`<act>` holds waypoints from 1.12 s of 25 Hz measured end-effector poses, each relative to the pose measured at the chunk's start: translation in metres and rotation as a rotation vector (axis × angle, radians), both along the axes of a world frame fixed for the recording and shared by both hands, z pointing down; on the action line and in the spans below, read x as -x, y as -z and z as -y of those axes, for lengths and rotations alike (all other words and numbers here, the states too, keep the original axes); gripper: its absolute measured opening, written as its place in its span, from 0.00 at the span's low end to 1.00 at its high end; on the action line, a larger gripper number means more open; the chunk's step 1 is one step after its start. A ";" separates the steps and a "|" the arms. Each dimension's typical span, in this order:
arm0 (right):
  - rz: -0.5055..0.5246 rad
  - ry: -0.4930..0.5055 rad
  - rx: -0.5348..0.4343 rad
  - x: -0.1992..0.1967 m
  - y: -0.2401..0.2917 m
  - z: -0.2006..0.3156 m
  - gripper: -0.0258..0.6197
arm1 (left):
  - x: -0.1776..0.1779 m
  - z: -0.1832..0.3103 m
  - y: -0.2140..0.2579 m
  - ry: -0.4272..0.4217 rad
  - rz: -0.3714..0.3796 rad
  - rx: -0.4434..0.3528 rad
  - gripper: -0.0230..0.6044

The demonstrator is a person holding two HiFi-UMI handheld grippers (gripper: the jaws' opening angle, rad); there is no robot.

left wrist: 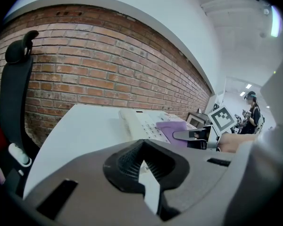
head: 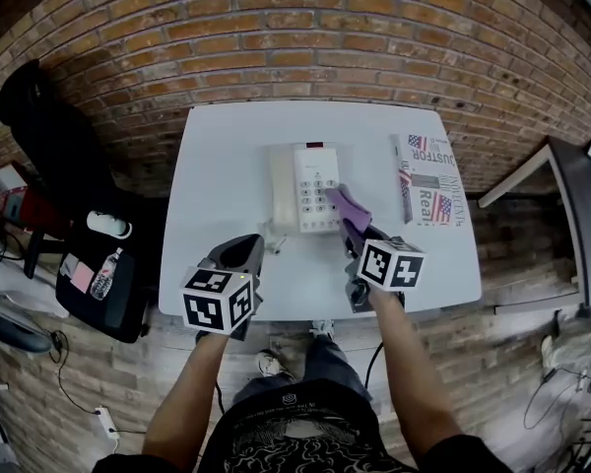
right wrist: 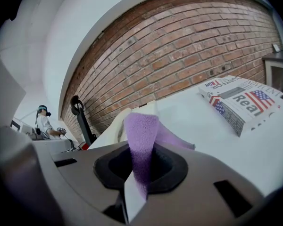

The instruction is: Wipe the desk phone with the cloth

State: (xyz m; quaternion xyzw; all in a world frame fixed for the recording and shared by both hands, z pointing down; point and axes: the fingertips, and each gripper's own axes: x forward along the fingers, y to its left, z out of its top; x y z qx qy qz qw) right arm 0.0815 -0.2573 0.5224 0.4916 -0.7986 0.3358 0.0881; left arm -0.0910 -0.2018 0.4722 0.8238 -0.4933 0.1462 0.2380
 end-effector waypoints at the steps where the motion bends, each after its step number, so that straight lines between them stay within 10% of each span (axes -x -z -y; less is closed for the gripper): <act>1: 0.005 -0.003 0.003 0.002 0.000 -0.002 0.11 | 0.001 -0.002 0.000 -0.002 0.000 0.000 0.05; 28: 0.212 -0.013 -0.040 0.075 0.003 -0.042 0.11 | 0.035 -0.044 -0.006 0.010 0.009 0.001 0.05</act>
